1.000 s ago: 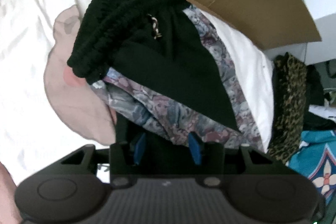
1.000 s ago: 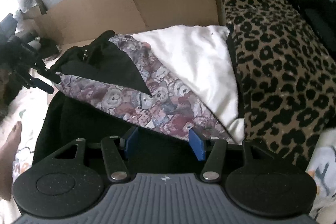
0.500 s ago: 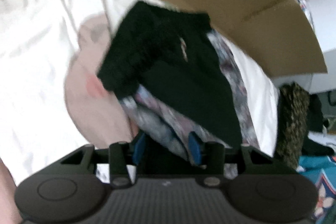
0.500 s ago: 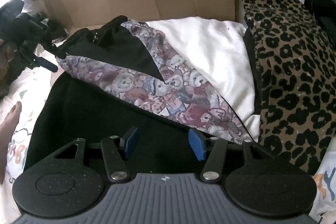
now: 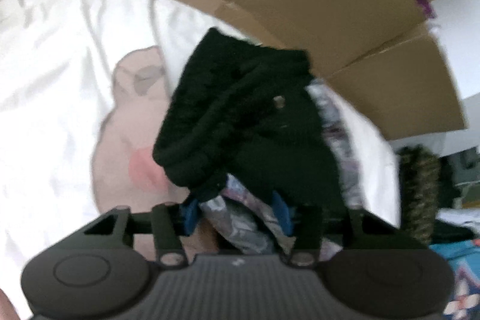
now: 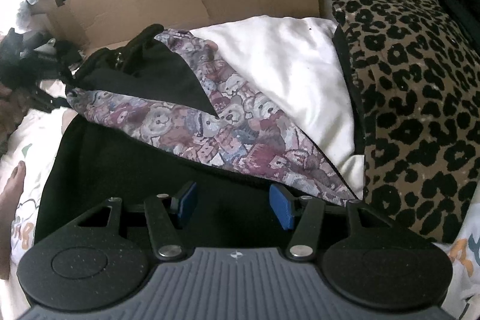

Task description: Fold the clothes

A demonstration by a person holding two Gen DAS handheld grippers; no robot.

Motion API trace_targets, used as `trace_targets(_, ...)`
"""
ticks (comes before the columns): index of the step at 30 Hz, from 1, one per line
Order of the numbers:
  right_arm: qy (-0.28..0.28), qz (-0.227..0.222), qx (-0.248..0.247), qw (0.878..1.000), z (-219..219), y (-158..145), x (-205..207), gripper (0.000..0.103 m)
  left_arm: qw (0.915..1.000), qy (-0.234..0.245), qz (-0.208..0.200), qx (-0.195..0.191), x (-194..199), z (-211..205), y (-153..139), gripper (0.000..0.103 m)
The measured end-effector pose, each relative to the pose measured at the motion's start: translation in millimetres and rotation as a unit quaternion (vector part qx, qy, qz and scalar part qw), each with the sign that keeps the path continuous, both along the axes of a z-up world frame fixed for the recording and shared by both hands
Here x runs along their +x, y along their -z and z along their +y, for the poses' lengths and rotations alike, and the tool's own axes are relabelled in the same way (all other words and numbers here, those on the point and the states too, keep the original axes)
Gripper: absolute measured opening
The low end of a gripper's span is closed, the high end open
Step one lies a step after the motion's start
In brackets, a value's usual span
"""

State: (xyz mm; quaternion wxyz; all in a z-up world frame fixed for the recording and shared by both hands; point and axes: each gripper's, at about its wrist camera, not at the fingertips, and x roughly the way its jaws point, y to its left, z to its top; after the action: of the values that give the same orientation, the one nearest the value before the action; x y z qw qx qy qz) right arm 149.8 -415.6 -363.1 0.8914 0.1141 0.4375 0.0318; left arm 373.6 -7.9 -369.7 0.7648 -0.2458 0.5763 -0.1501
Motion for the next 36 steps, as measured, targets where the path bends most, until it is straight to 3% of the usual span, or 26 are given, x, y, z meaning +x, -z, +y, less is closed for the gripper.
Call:
trace_targets(3,0.001,-0.003,0.0,1.0,0.4,-1.4,-1.7,0.06,0.9977,-0.029,0.009,-0.06,1.7,0.9,-14.1,0.04)
trace_targets(8,0.001,-0.006,0.0,1.0,2.1,-2.5,0.4,0.06,0.9978,0.001,-0.027,-0.061,15.7,-18.0,-36.8,0.036)
trace_targets(11,-0.009,-0.013,-0.018,1.0,3.6,-5.7,-0.7,0.06,0.9989,0.016,-0.029,-0.034,21.3,-29.0,-38.9,0.021)
trace_targets(13,-0.003,-0.014,-0.018,1.0,-0.5,-6.3,-1.7,0.06,0.9997,0.011,-0.015,-0.015,24.8,-36.3,-37.4,0.017)
trace_targets(16,0.004,-0.013,-0.016,1.0,-7.5,-5.6,-3.6,0.06,0.9997,0.016,-0.012,-0.011,31.1,-49.1,-39.3,0.015)
trace_targets(21,0.013,-0.005,-0.024,1.0,-17.6,0.1,-3.6,0.06,0.9984,0.043,-0.024,0.027,48.8,-72.7,-40.1,0.009)
trace_targets(36,0.038,-0.004,-0.043,0.998,-30.5,10.9,-11.2,0.06,0.994,0.014,-0.053,0.095,91.0,-112.1,-32.4,0.004)
